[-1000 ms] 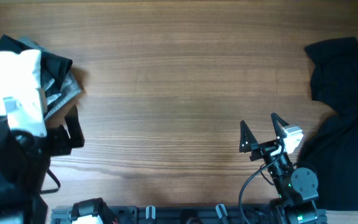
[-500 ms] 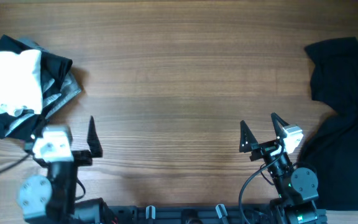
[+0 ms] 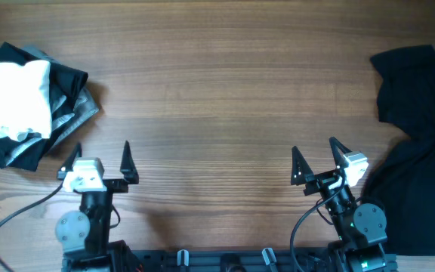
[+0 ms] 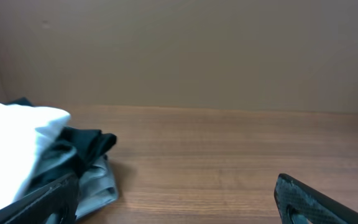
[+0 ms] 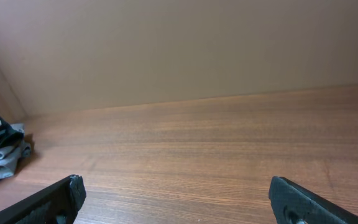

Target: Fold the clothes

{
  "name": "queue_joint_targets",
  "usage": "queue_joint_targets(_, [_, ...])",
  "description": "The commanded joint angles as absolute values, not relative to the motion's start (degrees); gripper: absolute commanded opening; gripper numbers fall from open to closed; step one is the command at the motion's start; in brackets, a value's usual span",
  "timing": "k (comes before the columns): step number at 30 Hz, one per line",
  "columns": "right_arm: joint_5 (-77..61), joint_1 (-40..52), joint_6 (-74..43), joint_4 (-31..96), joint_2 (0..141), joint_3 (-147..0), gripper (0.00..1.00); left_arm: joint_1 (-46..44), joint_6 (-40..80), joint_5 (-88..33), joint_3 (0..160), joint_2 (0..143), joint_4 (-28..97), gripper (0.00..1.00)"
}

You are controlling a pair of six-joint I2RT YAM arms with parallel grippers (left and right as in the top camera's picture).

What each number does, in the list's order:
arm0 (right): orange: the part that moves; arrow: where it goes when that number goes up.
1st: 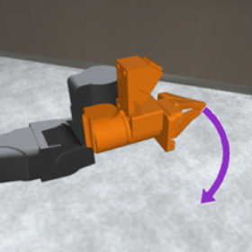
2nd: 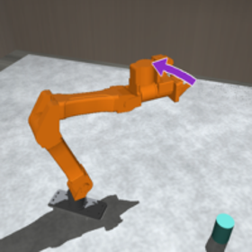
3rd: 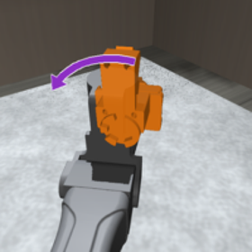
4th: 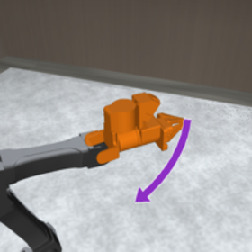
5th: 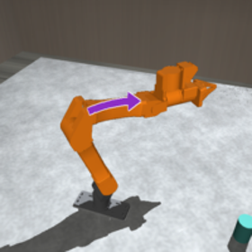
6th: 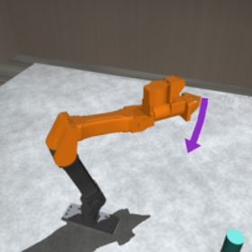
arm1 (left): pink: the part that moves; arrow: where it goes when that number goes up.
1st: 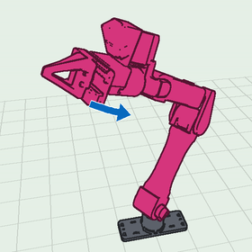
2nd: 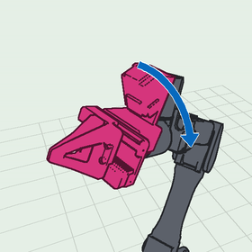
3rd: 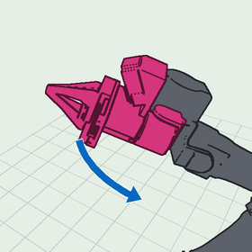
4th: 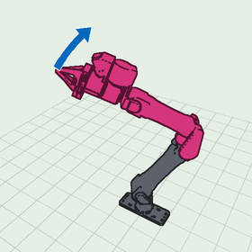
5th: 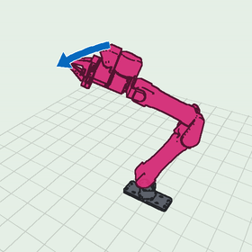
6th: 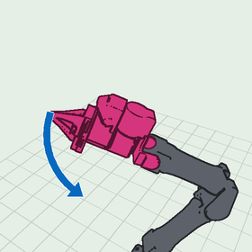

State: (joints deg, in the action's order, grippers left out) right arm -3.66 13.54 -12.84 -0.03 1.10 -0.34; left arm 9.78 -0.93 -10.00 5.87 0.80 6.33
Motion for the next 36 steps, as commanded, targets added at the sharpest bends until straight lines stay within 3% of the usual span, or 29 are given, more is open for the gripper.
queue_joint_targets(1, [-4.36,13.28,-13.72,-0.25,0.43,-0.30,1.00,9.30,0.89,-12.86,0.32,0.19,1.65,1.00])
queue_joint_targets(36, [-4.36,13.28,-13.72,-0.25,0.43,-0.30,1.00,8.40,0.91,-12.84,0.36,0.27,3.14,1.00])
